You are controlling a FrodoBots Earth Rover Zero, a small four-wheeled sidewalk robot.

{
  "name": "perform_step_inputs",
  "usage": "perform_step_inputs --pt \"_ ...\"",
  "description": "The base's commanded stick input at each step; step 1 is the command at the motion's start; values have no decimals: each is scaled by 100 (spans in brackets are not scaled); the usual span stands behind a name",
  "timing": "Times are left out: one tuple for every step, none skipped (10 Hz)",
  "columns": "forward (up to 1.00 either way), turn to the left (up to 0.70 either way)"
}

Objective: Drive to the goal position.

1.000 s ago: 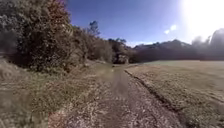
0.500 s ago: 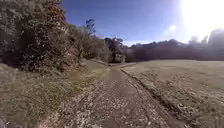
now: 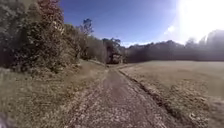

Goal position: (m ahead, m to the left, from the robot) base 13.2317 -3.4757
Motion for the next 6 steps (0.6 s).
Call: perform_step_inputs --pt "60 0" --pt "60 0" --pt "60 0" --pt "60 0" --pt "60 0" --pt "60 0"
